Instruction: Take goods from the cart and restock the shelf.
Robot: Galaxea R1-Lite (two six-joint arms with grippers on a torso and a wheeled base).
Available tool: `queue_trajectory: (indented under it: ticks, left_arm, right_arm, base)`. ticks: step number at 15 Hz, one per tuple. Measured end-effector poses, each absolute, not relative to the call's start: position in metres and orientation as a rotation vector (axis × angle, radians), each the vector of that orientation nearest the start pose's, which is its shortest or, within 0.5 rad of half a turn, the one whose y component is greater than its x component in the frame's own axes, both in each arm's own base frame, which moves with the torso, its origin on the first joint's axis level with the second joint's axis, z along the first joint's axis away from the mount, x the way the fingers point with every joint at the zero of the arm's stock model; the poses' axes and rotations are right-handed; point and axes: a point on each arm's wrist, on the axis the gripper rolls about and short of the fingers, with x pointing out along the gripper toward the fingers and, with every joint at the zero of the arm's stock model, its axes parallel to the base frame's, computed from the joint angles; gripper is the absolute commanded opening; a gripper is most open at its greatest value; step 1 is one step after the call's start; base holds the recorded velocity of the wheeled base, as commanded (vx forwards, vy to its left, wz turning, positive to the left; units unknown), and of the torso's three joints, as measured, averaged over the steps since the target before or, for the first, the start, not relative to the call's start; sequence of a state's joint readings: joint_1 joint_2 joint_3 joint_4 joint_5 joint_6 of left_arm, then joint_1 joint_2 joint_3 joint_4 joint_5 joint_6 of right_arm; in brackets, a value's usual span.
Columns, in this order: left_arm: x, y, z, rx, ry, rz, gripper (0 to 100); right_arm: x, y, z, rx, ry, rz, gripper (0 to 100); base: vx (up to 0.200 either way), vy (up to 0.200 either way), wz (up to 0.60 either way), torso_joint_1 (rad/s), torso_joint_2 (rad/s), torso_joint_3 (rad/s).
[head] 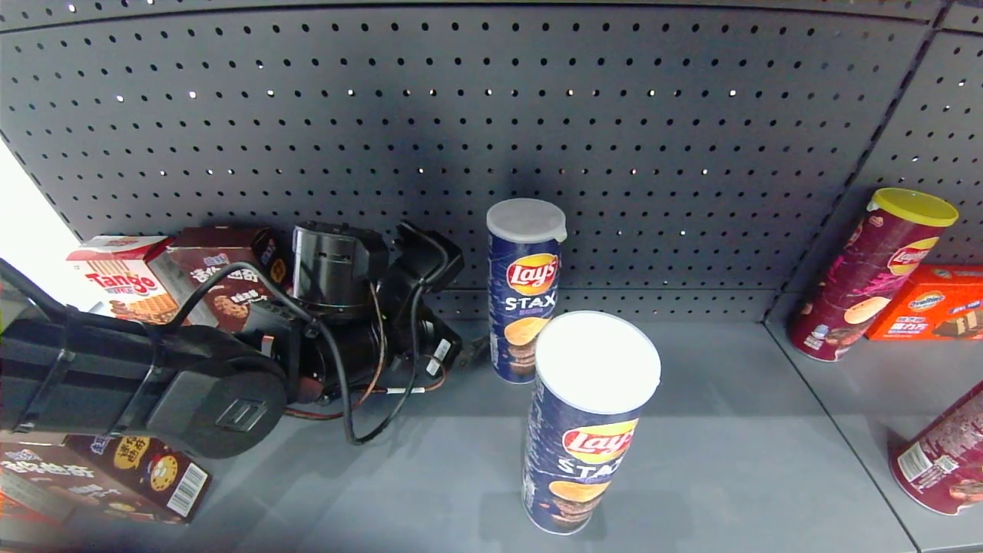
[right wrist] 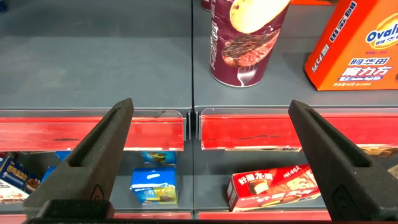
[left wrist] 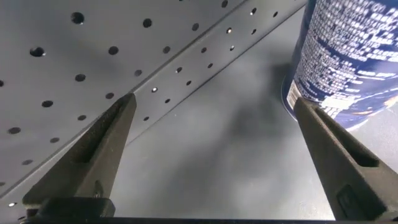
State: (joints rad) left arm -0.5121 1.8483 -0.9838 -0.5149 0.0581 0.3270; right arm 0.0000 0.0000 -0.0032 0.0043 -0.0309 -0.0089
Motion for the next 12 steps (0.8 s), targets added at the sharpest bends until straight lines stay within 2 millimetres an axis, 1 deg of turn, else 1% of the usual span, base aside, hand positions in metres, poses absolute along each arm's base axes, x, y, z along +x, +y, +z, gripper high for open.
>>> queue_trajectory:
  ticks: [12]
  left_arm:
    - [0.313, -0.187, 0.167, 0.418, 0.253, -0.528, 100]
  right_arm:
    - [-0.023, -0.001, 0.076, -0.009, 0.001, -0.031, 100]
  base:
    - [0.0, 0.0, 0.0, 0.0, 0.0, 0.0]
